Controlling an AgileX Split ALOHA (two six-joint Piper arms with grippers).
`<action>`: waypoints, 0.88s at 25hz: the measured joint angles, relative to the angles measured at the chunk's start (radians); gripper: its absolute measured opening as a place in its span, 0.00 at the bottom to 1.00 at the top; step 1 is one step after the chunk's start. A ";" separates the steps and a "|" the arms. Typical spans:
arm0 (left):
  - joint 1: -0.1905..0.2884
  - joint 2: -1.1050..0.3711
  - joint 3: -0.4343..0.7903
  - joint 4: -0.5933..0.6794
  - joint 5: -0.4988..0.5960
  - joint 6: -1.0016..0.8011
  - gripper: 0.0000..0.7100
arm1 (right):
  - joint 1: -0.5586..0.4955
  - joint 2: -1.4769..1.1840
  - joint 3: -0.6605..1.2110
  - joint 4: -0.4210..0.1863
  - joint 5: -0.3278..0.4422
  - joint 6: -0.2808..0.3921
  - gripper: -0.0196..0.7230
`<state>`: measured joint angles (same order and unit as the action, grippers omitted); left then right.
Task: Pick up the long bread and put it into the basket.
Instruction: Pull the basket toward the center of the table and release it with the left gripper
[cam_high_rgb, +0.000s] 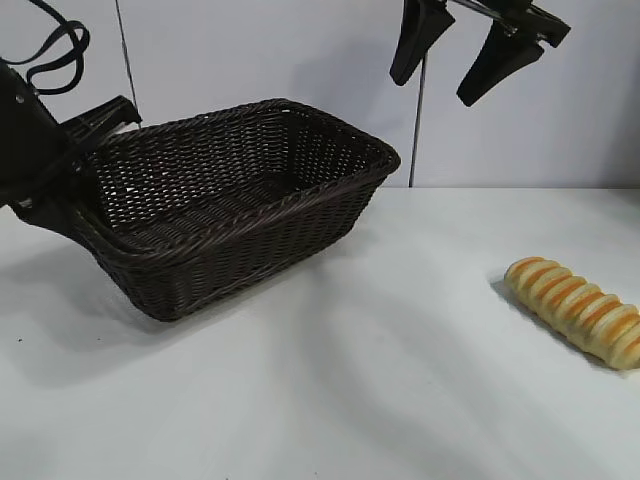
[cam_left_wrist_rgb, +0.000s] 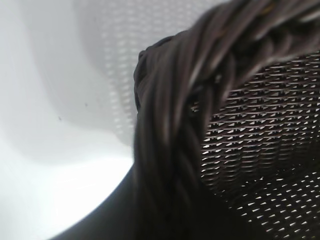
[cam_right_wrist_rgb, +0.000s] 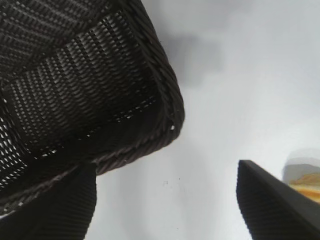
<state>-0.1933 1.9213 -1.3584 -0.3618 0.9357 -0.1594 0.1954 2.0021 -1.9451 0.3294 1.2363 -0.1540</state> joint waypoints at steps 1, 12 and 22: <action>0.000 0.025 -0.038 -0.001 0.034 0.039 0.14 | 0.000 0.000 0.000 0.000 0.000 0.000 0.78; -0.010 0.176 -0.224 -0.053 0.140 0.258 0.14 | 0.000 0.000 0.000 0.000 0.002 0.000 0.78; -0.010 0.224 -0.228 -0.054 0.134 0.262 0.14 | 0.000 0.000 0.000 0.004 0.002 0.000 0.78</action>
<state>-0.2034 2.1454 -1.5862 -0.4154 1.0693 0.1026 0.1954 2.0021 -1.9451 0.3336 1.2383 -0.1540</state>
